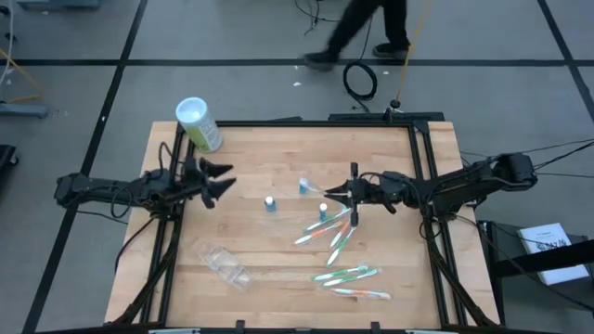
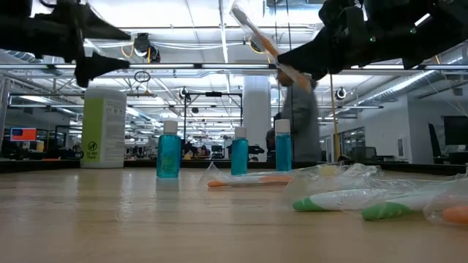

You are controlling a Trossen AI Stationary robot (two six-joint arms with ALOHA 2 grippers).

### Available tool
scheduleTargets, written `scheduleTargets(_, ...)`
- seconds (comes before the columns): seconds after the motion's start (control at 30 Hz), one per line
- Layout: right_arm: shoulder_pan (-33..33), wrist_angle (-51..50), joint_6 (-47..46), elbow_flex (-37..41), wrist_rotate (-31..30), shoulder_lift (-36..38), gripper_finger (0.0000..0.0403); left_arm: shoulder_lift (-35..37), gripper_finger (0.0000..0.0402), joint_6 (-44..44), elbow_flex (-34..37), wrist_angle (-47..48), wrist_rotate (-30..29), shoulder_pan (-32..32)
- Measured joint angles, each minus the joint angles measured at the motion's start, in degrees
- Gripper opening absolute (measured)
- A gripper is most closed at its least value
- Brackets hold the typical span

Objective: Pick & Place toothbrushing station
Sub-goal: Put the orange toothbrush into the transparent organizer

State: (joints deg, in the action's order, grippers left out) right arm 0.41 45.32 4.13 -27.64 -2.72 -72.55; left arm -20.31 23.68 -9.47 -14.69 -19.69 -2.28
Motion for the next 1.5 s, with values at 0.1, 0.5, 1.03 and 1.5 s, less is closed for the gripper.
scheduleTargets(0.1, 0.35, 2.80, -0.38, -0.02, -0.08, -0.84, 0.0016, -9.48, 0.0308, -2.76, -0.02, -11.58, 3.70, -0.03)
scheduleTargets(0.5, 0.81, 4.02, -1.37, -4.24, -0.39, -7.60, 0.0016, -48.49, 0.0308, -22.99, -16.37, -35.53, 11.65, -1.30)
scheduleTargets(1.03, 3.30, 5.73, -0.16, -4.39, -0.40, -7.63, 0.0016, -61.29, 0.0308, -29.14, -31.36, -33.03, 15.13, 0.06)
scheduleTargets(1.5, 3.47, 5.86, 0.03, -4.39, -0.39, -7.63, 0.0016, -60.63, 0.0151, -30.72, -31.36, -32.67, 17.14, -1.99)
